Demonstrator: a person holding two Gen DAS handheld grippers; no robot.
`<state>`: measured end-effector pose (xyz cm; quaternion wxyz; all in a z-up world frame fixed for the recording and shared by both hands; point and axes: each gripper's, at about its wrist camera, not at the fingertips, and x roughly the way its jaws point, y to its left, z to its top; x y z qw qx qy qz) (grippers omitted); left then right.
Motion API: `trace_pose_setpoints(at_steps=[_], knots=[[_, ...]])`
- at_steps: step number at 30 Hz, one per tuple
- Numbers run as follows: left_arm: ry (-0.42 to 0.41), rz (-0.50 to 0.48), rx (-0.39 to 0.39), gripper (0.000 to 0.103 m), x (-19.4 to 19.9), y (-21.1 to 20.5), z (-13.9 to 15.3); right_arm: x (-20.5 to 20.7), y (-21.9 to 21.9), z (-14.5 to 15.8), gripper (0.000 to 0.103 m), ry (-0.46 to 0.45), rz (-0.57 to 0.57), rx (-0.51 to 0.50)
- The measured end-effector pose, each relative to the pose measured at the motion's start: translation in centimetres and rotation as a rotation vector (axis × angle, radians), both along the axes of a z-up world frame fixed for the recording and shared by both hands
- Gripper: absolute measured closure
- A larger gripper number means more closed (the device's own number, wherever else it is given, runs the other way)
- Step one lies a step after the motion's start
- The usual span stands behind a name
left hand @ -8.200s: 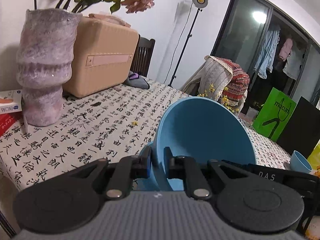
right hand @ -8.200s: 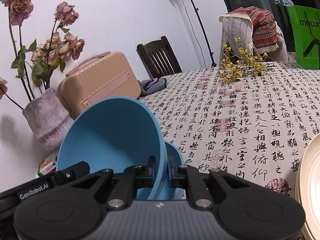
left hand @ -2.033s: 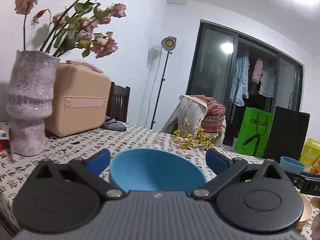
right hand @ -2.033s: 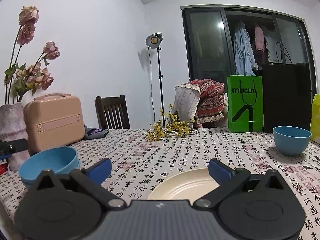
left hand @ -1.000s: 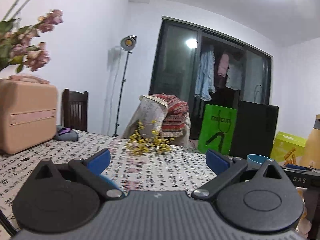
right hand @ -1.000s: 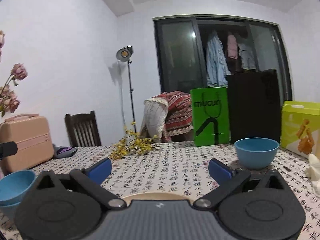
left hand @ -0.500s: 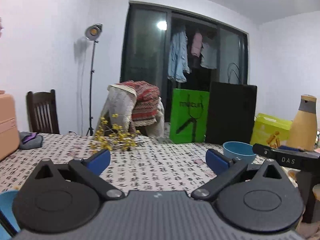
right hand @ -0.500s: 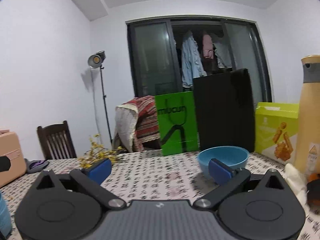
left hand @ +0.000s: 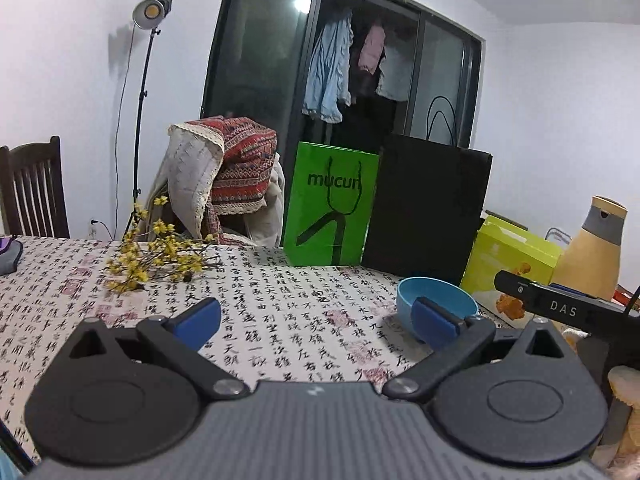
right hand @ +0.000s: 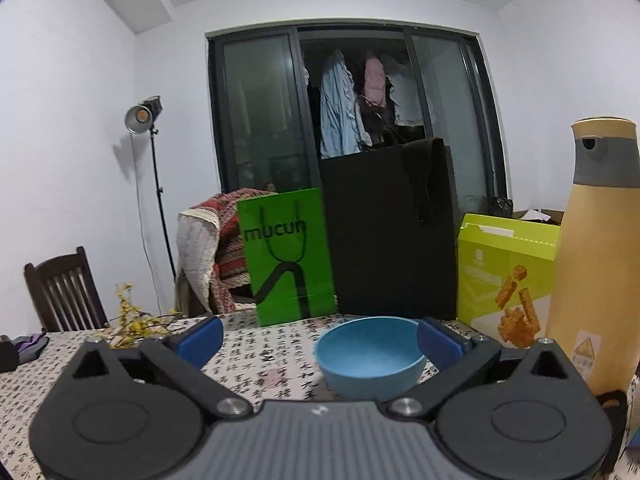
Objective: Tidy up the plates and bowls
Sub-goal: 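Move both open grippers toward the last blue bowl by the bags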
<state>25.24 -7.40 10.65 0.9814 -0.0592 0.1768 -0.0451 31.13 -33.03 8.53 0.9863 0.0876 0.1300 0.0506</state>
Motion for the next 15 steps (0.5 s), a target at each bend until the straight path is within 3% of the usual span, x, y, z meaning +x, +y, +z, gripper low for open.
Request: trace_pose_setpoints(at_steps=[8, 15], knots=[[0.031, 0.024, 0.000, 0.000, 4.6, -2.3, 2.1, 4.6, -2.1, 1.9, 0.000, 0.027, -0.074, 0.004], [0.135, 0.049, -0.091, 0.000, 9.7, -3.2, 1.6, 9.6, -3.5, 1.7, 0.000, 0.098, -0.103, 0.063]])
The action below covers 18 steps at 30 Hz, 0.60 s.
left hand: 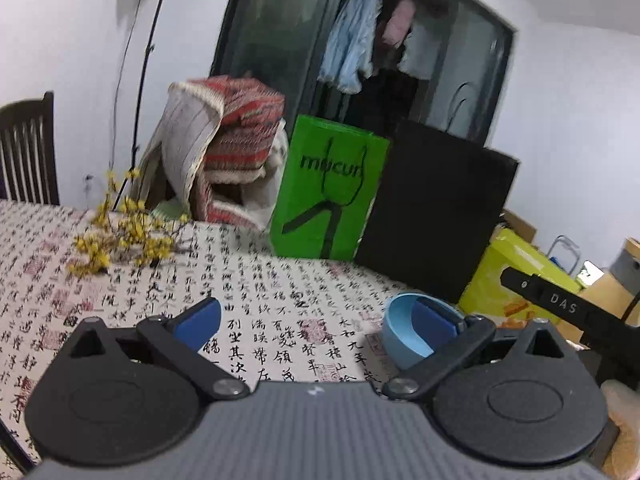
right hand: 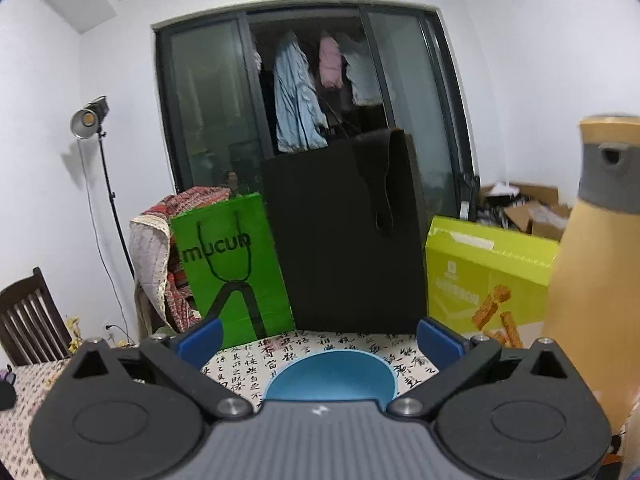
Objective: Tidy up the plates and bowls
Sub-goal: 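Move both open grippers toward the last blue bowl by the bags, then lower both open grippers around the rim of the last blue bowl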
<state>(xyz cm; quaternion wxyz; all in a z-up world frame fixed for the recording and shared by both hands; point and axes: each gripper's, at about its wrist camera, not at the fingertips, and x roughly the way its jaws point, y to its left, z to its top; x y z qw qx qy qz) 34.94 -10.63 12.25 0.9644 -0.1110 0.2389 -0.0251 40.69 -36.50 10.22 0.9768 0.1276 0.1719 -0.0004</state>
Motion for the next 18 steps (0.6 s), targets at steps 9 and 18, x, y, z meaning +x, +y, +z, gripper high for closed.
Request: trace_pose_setpoints(at_steps=[9, 18], knots=[[0.084, 0.069, 0.020, 0.000, 5.6, -2.0, -1.1, 3.6, -1.1, -3.0, 0.000, 0.046, -0.040, -0.010], [0.116, 0.112, 0.054, 0.000, 8.9, -4.4, -2.5, 4.2, -2.8, -5.6, 0.000, 0.042, -0.083, -0.009]])
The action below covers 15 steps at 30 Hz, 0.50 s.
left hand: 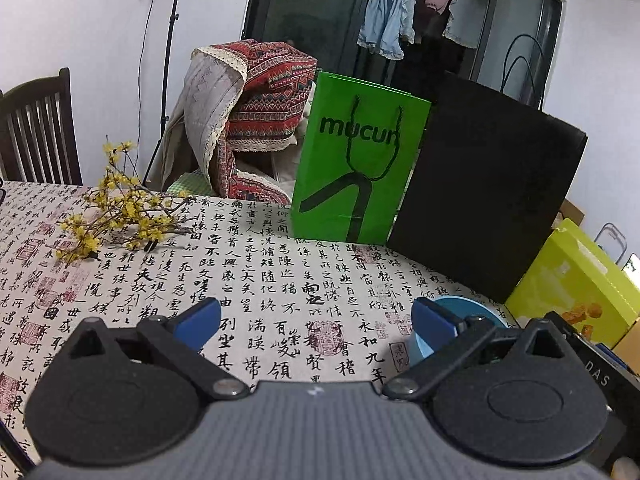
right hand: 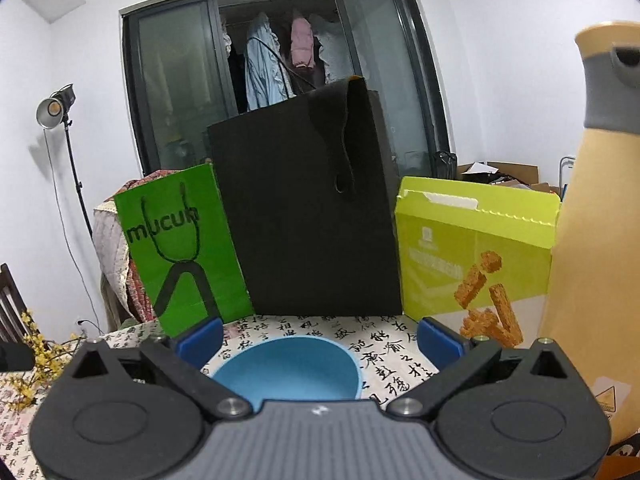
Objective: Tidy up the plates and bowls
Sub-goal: 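Lower both open grippers around the rim of the last blue bowl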
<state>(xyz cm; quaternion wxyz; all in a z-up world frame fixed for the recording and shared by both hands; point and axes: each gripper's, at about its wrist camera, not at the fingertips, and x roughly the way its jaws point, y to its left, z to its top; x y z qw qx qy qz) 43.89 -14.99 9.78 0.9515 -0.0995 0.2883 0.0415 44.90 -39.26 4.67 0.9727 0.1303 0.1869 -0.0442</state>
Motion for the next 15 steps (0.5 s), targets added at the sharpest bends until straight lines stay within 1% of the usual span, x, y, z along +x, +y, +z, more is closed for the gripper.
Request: trace_pose_setpoints(at_steps=[6, 9, 13, 15], knots=[[-0.022, 0.013, 0.045, 0.000, 1.3, -2.6, -0.7, 1.0, -1.7, -1.3, 0.000, 0.029, 0.000, 0.050], [-0.014, 0.027, 0.045, 0.000, 2.1, -3.6, -1.3, 1.5, -2.0, -1.7, 0.000, 0.048, -0.001, 0.053], [0.019, 0.042, 0.030, 0.000, 3.5, -4.8, -2.0, 1.9, -2.6, -2.2, 0.000, 0.069, -0.002, 0.071], [0.020, 0.040, 0.039, 0.000, 4.0, -5.5, -2.3, 2.0, -2.9, -2.5, 0.000, 0.077, -0.013, 0.082]])
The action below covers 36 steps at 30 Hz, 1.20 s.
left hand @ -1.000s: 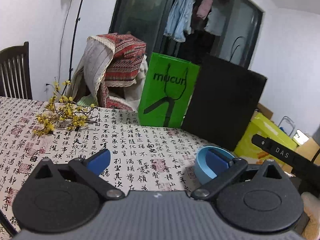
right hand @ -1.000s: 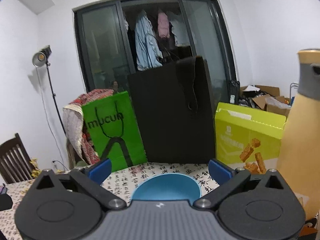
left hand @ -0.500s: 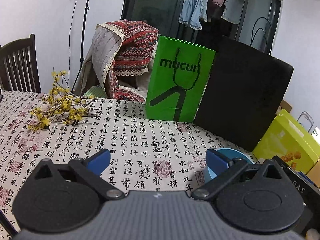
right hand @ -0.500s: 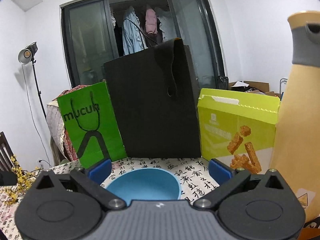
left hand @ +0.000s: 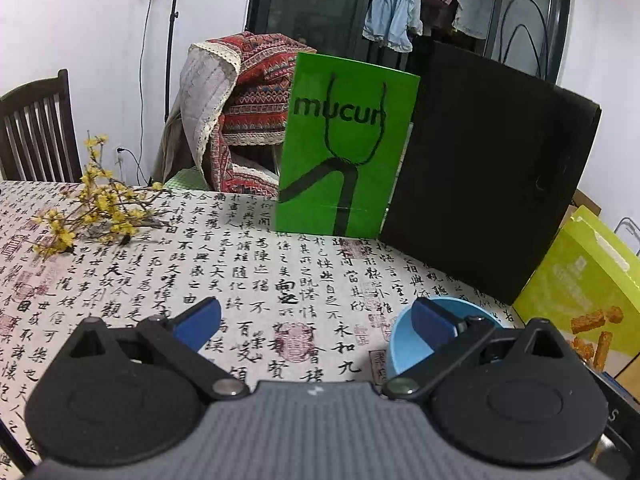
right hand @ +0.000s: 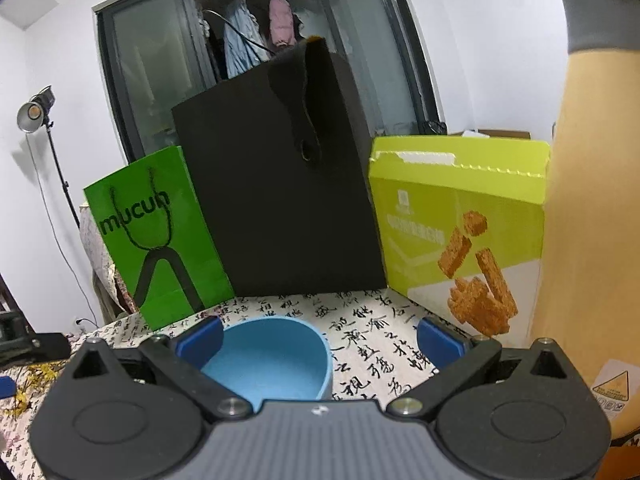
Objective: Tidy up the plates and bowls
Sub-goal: 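Lower both open grippers around the rim of the last blue bowl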
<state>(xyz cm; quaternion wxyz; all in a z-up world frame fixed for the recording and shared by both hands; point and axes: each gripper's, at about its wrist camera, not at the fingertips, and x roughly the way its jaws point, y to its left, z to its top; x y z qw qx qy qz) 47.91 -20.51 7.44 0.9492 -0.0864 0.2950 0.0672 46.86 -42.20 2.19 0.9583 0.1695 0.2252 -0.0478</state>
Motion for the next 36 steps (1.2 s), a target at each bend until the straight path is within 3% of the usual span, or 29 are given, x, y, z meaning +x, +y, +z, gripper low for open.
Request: trace_pose_setpoints(at_steps=[14, 20, 31, 36], knots=[[0.039, -0.011, 0.097, 0.000, 3.2, -3.8, -3.6, 1.6, -2.2, -2.2, 0.000, 0.097, -0.006, 0.108], [0.077, -0.013, 0.083, 0.000, 4.3, -4.2, -4.8, 2.2, -1.9, -2.7, 0.001, 0.129, 0.009, 0.101], [0.093, -0.050, 0.122, 0.000, 5.8, -5.3, -6.4, 4.0, -1.2, -4.2, 0.016, 0.209, 0.045, 0.083], [0.103, -0.061, 0.139, 0.000, 6.3, -5.6, -7.1, 4.3, -0.5, -4.4, 0.042, 0.226, 0.080, 0.061]])
